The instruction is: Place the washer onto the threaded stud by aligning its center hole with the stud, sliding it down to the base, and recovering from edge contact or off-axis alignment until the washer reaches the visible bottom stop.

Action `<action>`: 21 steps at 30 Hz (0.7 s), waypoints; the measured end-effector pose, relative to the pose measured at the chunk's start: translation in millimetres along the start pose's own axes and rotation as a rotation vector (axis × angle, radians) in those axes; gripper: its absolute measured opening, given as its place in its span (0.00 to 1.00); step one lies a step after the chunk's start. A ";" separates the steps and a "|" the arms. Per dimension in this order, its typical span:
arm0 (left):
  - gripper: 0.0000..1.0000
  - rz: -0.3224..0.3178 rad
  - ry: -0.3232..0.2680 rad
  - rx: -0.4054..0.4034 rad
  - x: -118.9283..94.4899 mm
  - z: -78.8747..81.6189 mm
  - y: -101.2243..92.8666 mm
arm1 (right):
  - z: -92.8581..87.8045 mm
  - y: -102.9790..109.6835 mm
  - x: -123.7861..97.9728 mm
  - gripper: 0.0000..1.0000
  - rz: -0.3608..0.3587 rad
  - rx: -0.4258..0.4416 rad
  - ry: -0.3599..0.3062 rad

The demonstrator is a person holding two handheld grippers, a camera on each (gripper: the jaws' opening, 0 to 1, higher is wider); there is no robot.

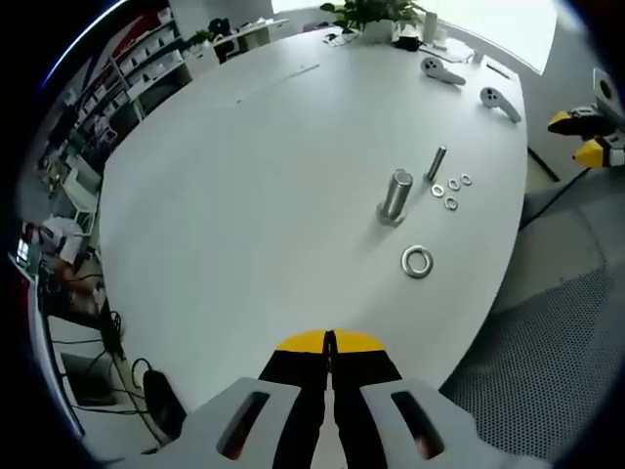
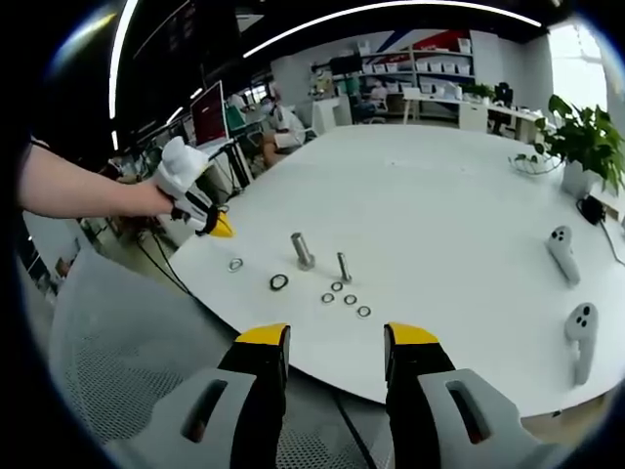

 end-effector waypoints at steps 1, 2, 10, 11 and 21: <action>0.00 0.002 0.001 -0.003 -0.7 -2.0 0.6 | -0.4 0.3 0.4 0.40 0.001 -0.004 0.004; 0.00 0.003 0.000 -0.007 -0.9 -3.1 1.2 | -0.6 0.5 0.6 0.40 0.002 -0.006 0.006; 0.00 0.010 -0.004 -0.022 -4.6 -11.0 -1.3 | -0.2 0.3 -0.3 0.40 0.000 -0.004 -0.001; 0.00 0.009 -0.005 -0.023 -4.8 -11.6 -2.2 | -0.6 0.3 -0.2 0.40 0.000 -0.005 0.002; 0.00 0.005 0.002 -0.013 -4.6 -14.7 -5.8 | -0.4 -0.2 -1.1 0.41 -0.005 -0.002 -0.002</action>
Point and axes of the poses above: the point that each gripper's makers call its tool centre point, and the gripper's own axes: x roughly forward along the fingers, y roughly to its left, z roughly out of its top, the point moved 4 cm from there along -x, roughly backward along the fingers, and after that the axes turned 6 degrees about y, right-handed, at the moved point
